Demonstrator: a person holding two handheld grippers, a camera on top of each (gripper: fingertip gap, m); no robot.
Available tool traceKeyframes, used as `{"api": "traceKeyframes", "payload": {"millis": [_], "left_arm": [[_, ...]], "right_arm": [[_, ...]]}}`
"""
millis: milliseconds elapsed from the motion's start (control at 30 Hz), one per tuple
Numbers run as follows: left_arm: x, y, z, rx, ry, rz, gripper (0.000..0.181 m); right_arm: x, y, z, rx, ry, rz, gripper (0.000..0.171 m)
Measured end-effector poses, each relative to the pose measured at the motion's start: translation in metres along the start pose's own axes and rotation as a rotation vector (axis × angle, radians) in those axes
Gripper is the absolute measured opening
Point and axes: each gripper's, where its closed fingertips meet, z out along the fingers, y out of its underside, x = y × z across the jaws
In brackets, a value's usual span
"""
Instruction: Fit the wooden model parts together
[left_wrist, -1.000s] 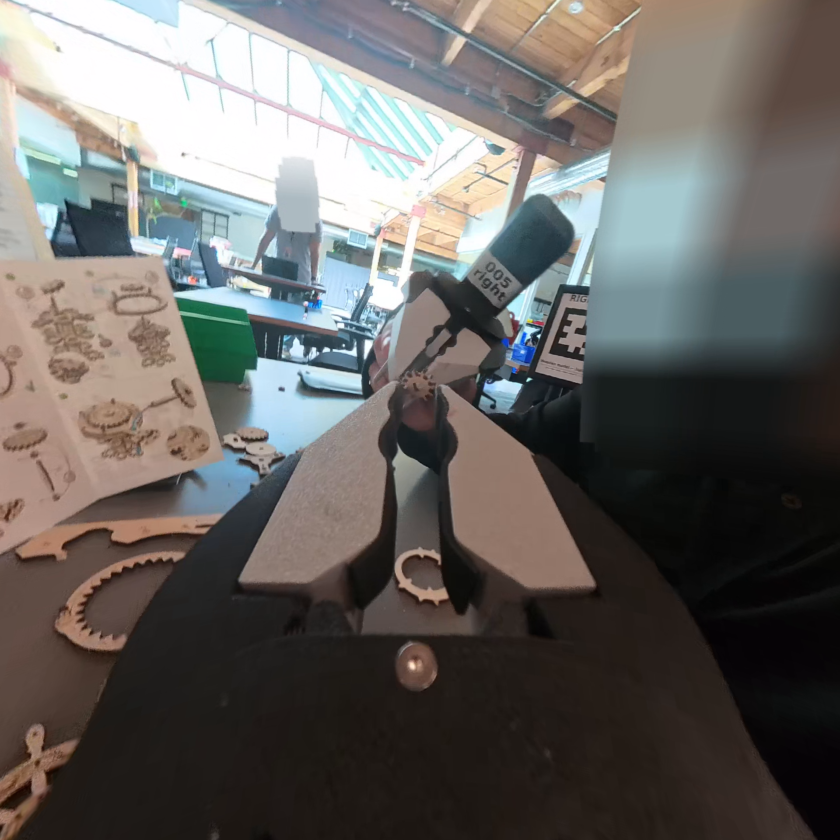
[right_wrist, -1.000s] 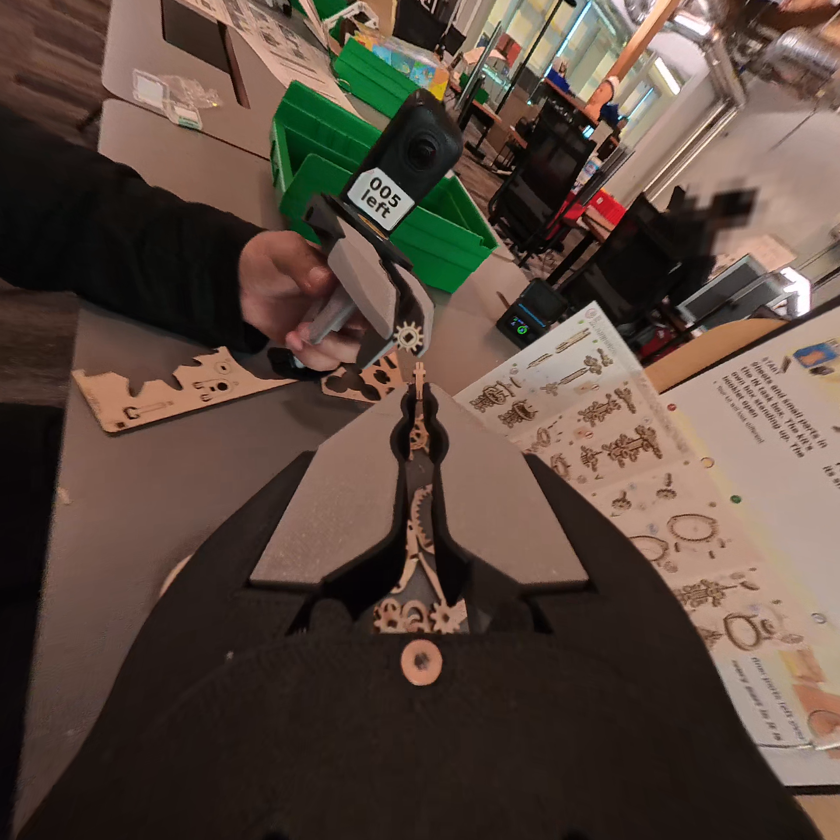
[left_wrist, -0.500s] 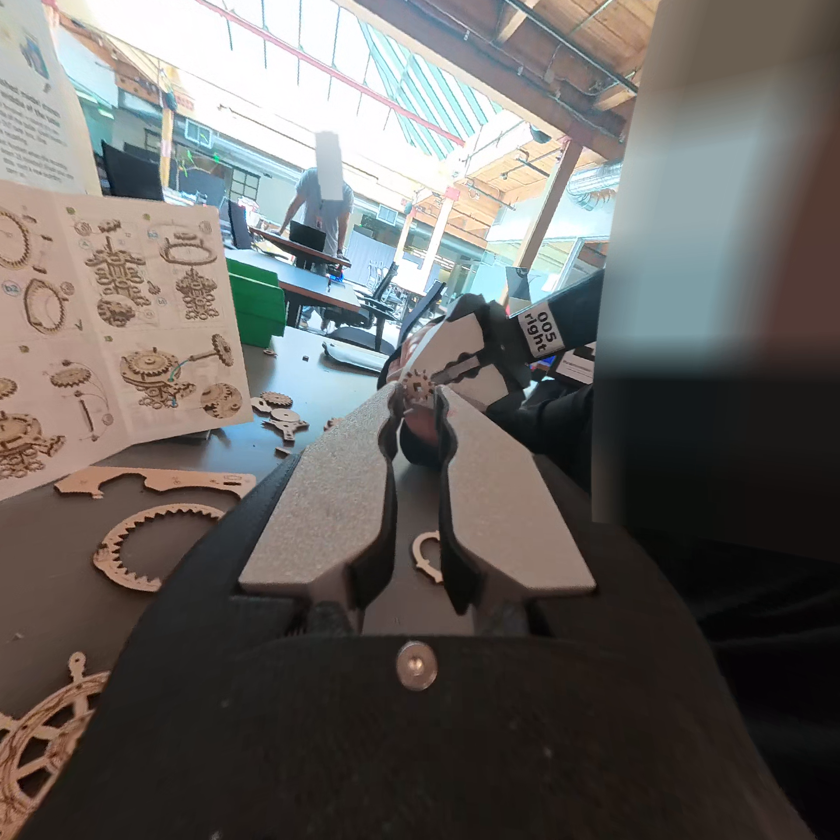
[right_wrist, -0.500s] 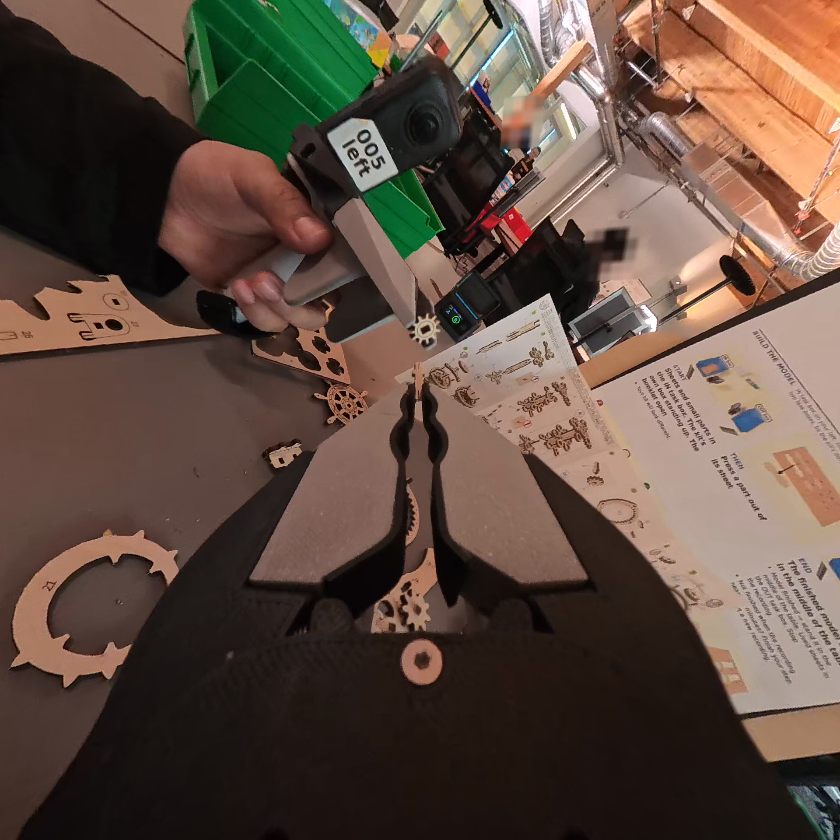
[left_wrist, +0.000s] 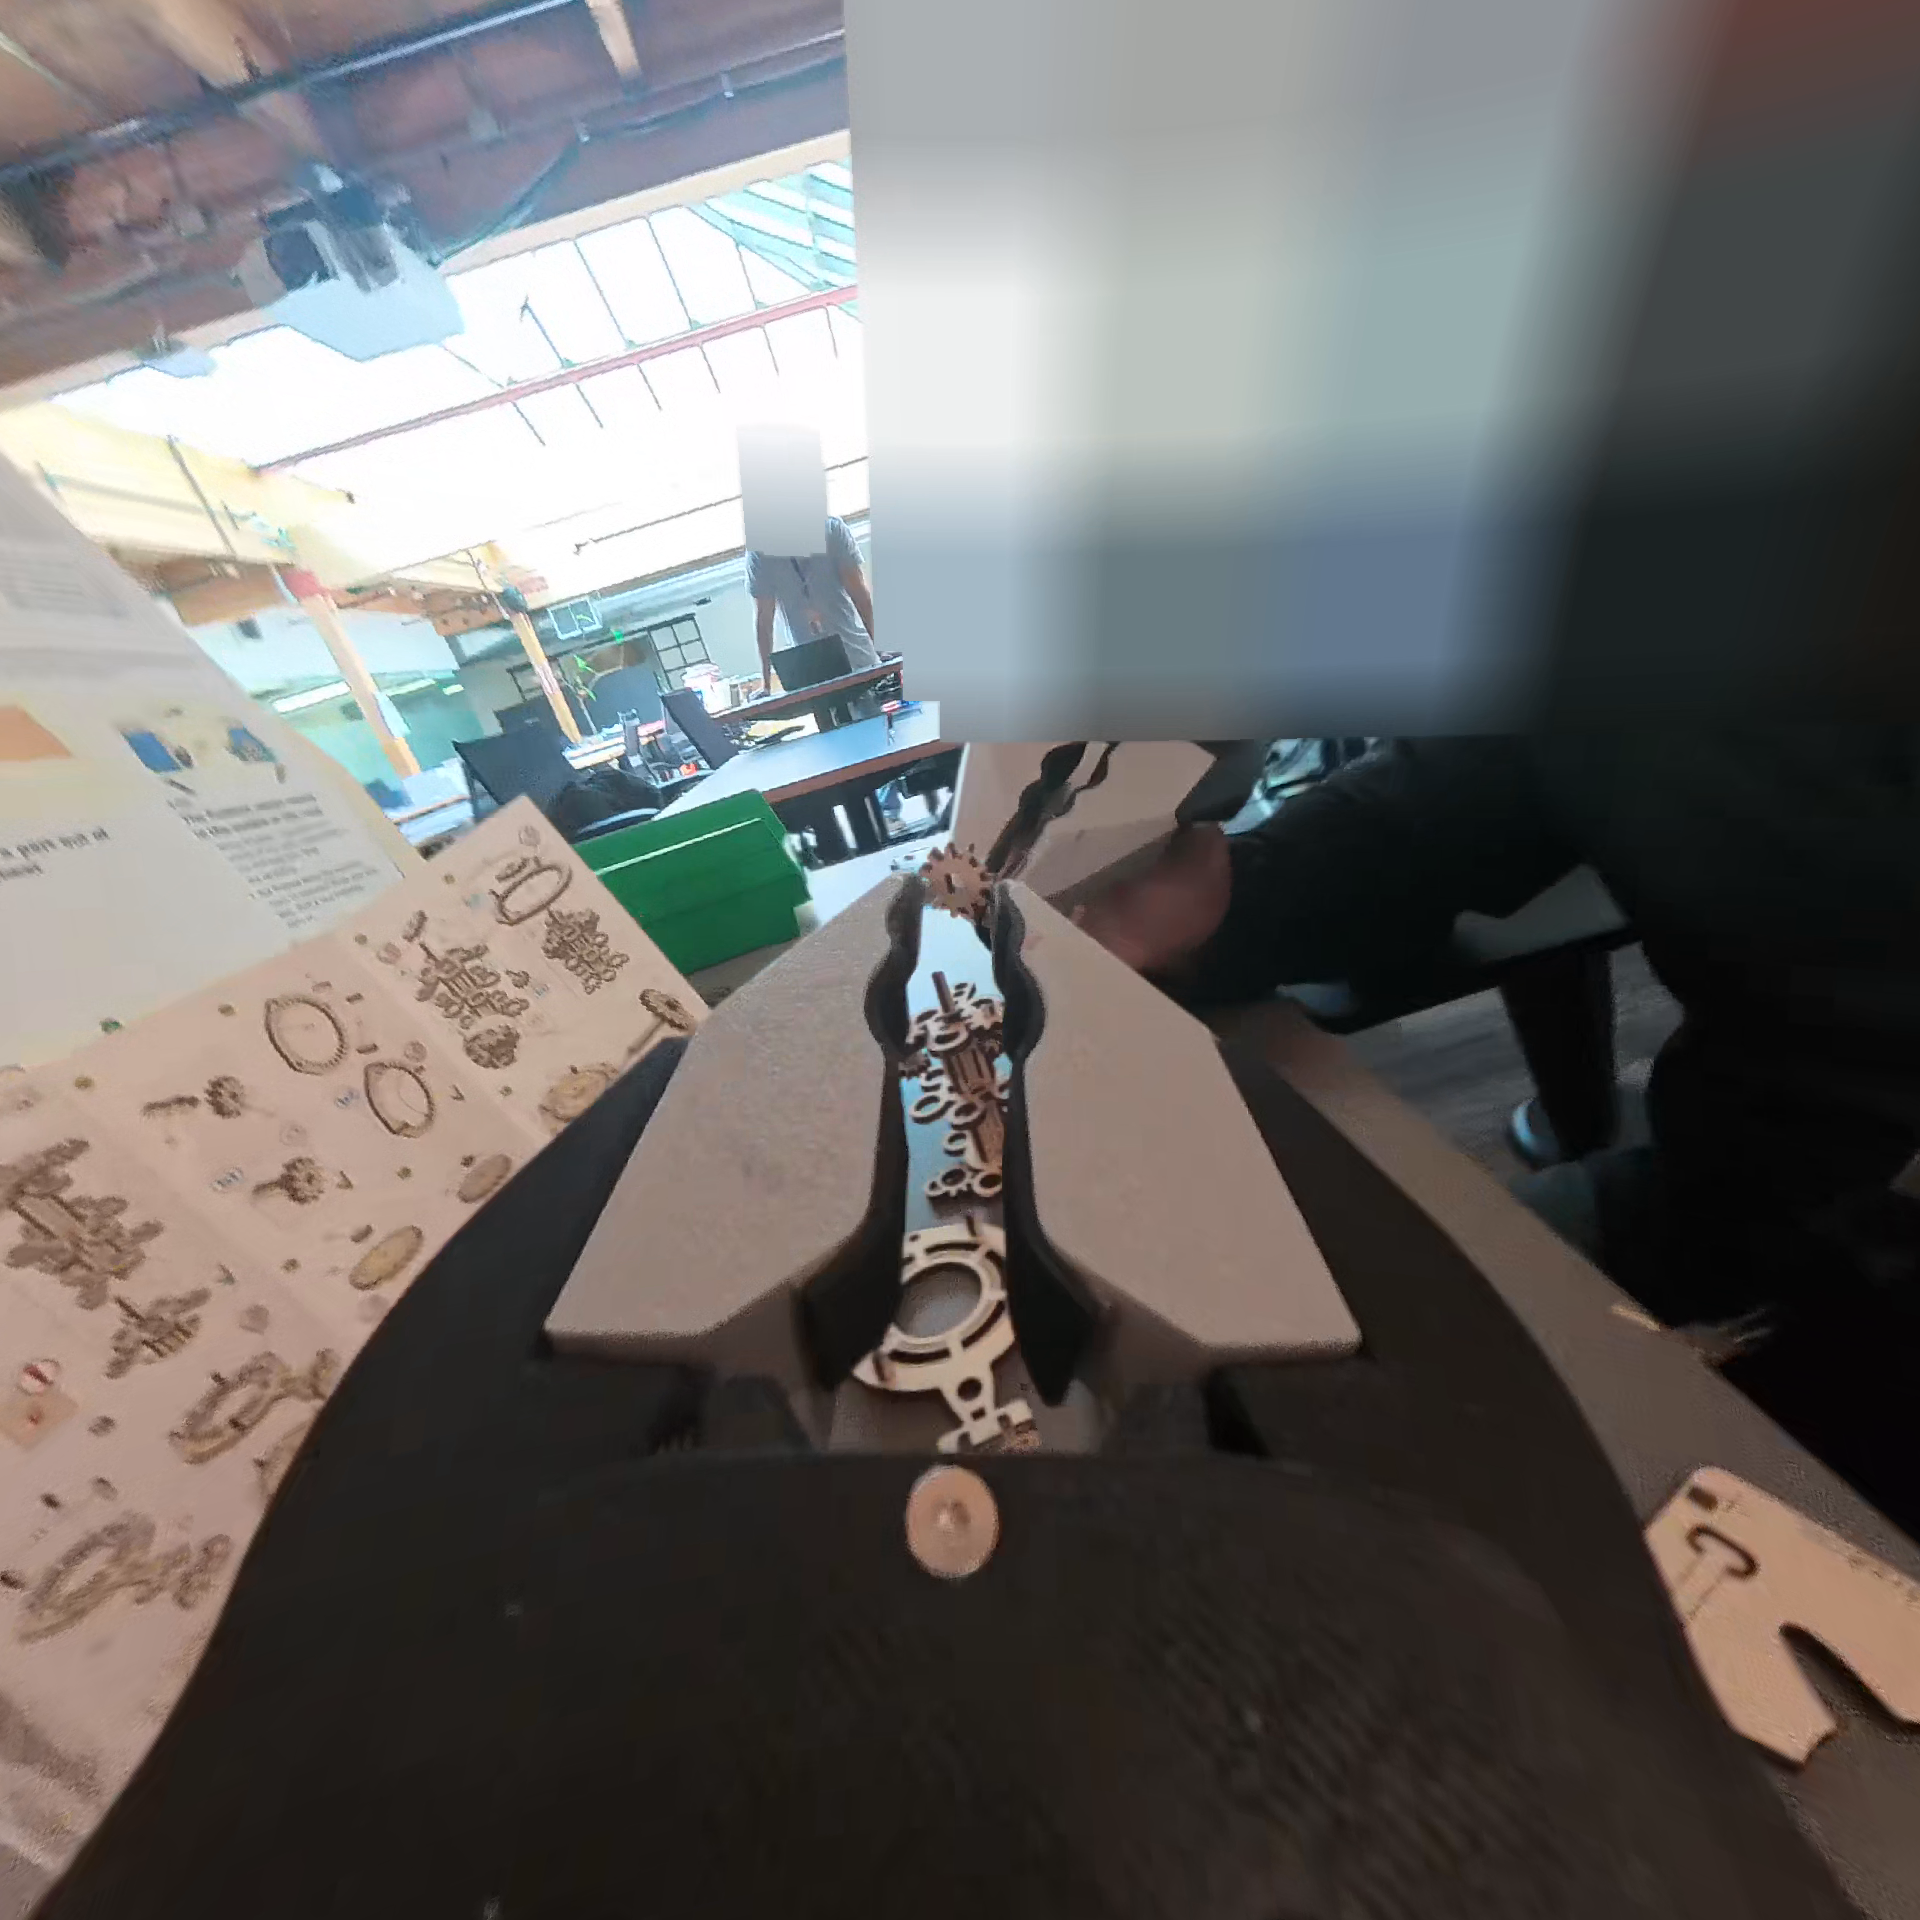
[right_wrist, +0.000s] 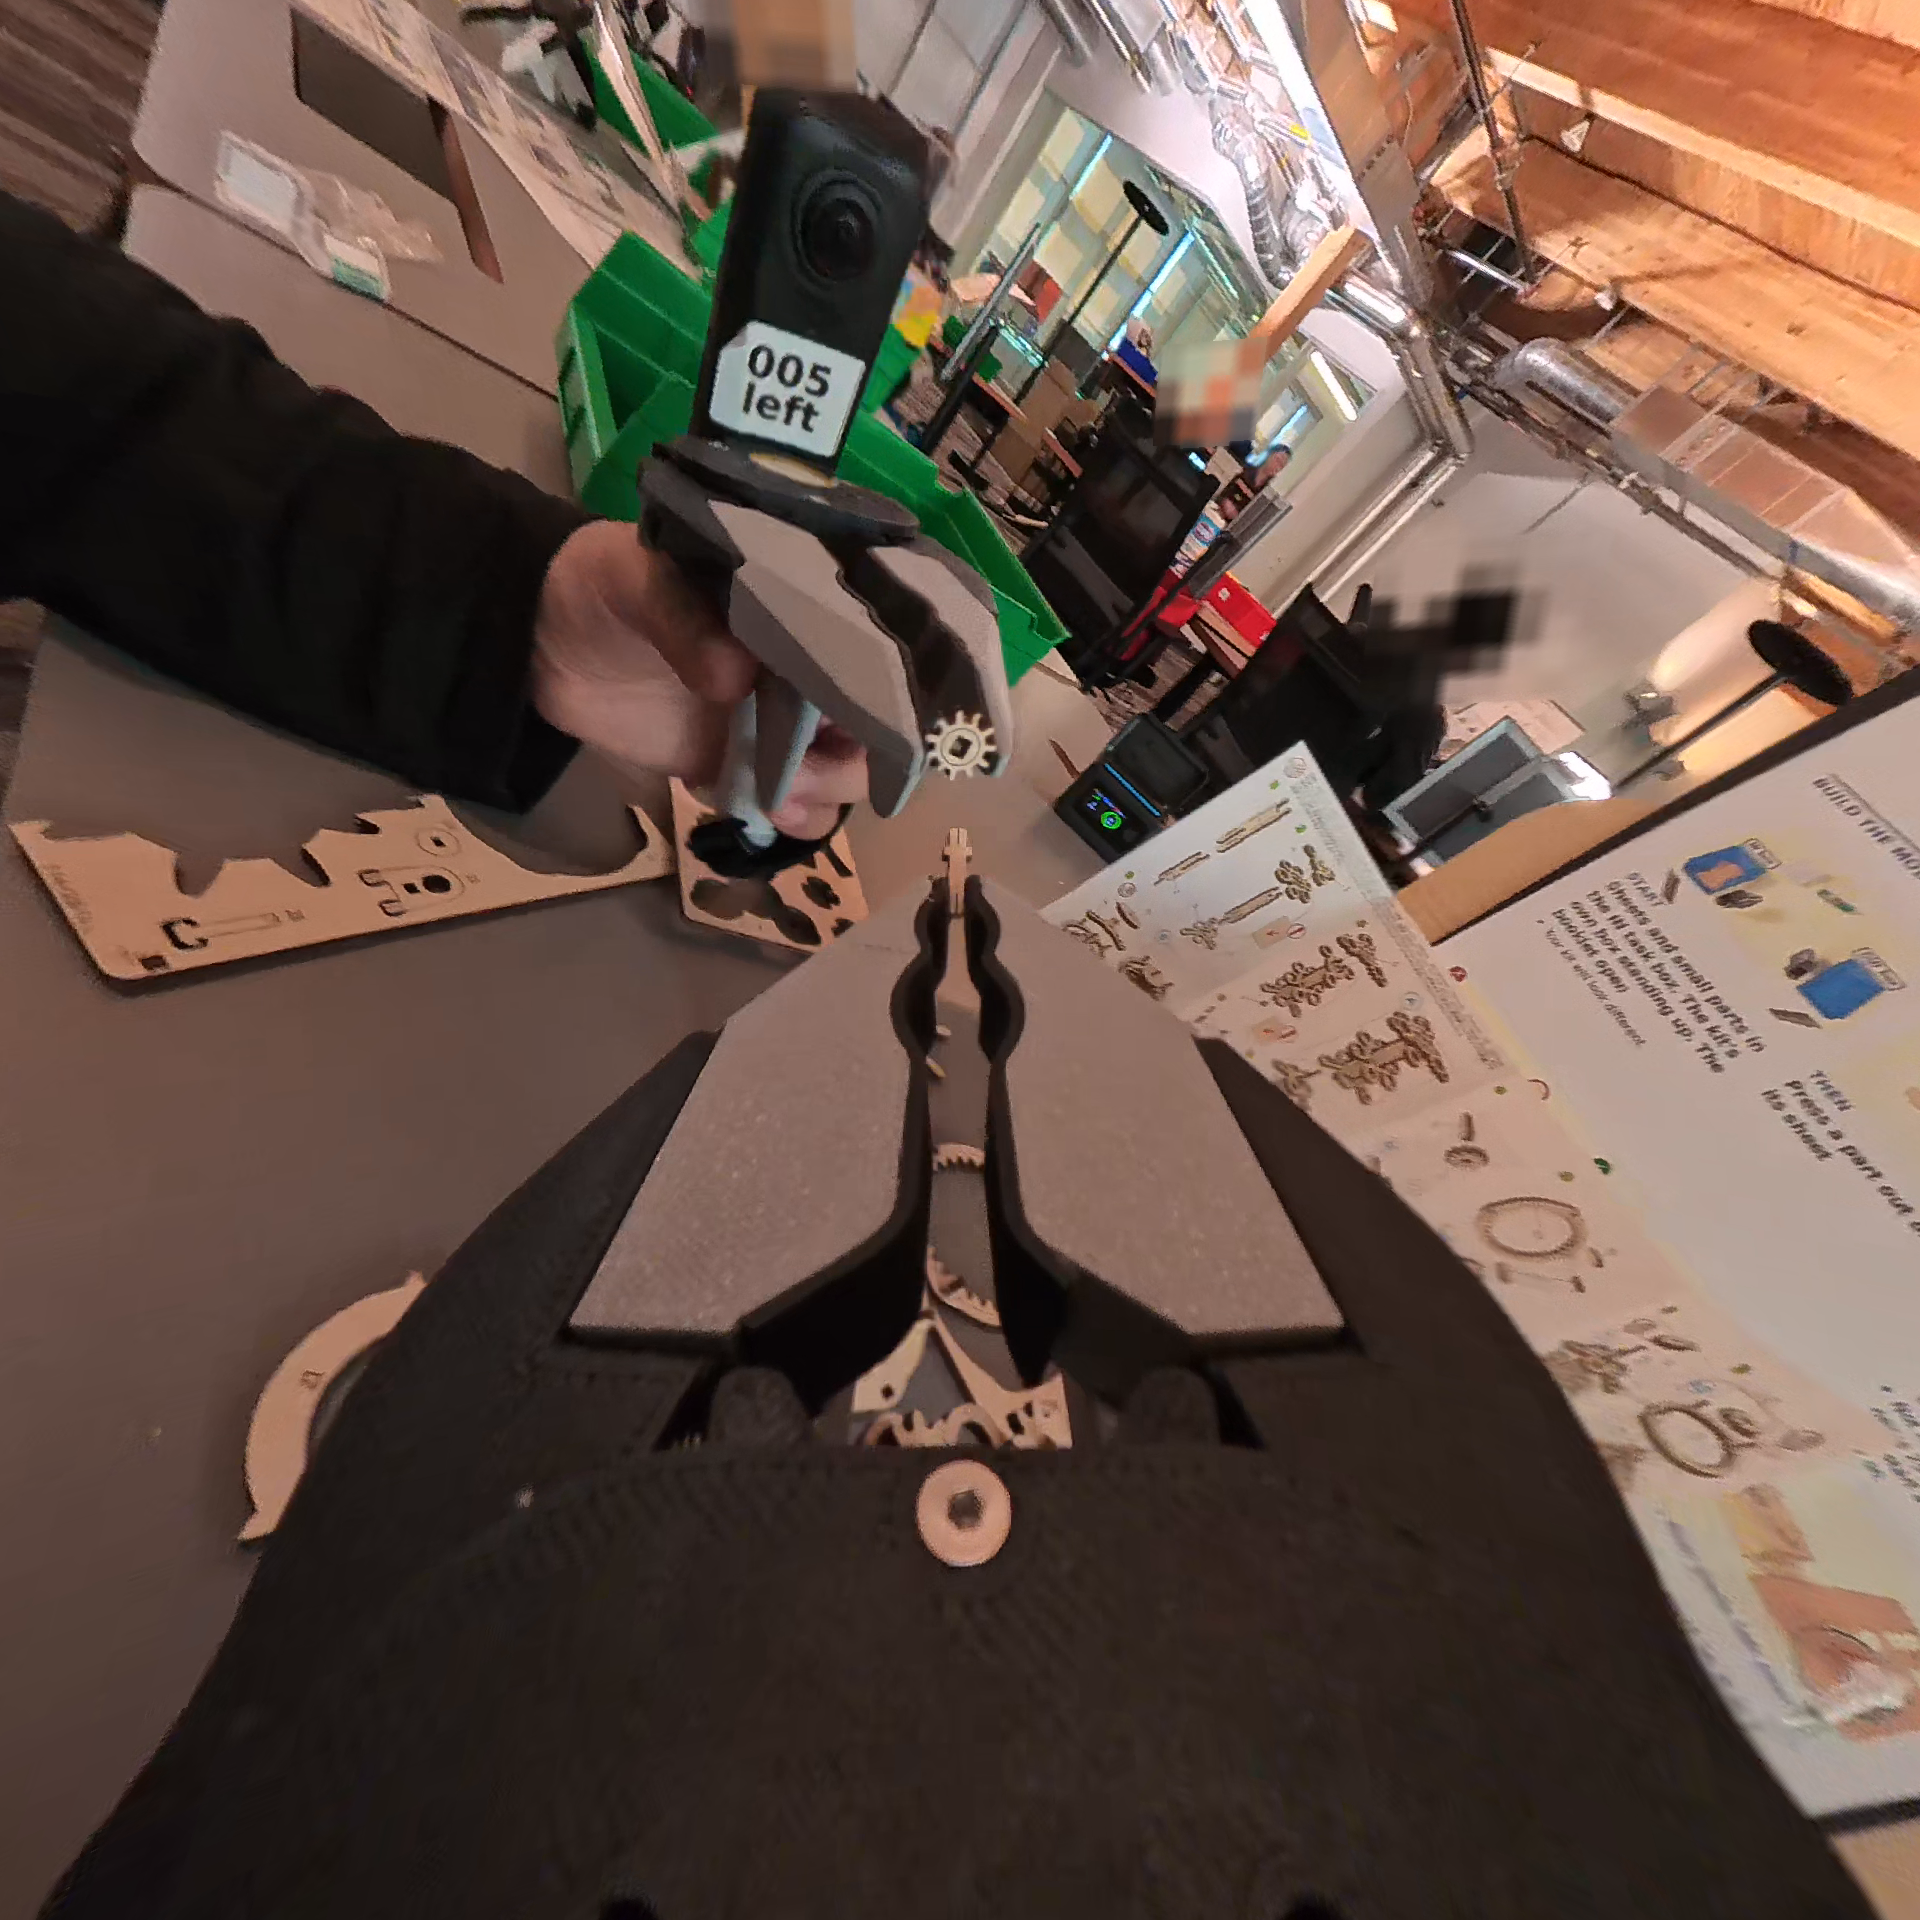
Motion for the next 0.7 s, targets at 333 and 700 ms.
{"api": "traceKeyframes", "payload": {"millis": [333, 700], "left_arm": [[0.011, -0.001, 0.007, -0.054, -0.014, 0.252, 0.010], [0.012, 0.003, 0.010, -0.089, -0.023, 0.293, 0.010]], "right_arm": [[-0.004, -0.016, -0.010, 0.128, -0.128, 0.169, 0.000], [-0.008, -0.011, -0.007, 0.093, -0.130, 0.133, 0.000]]}}
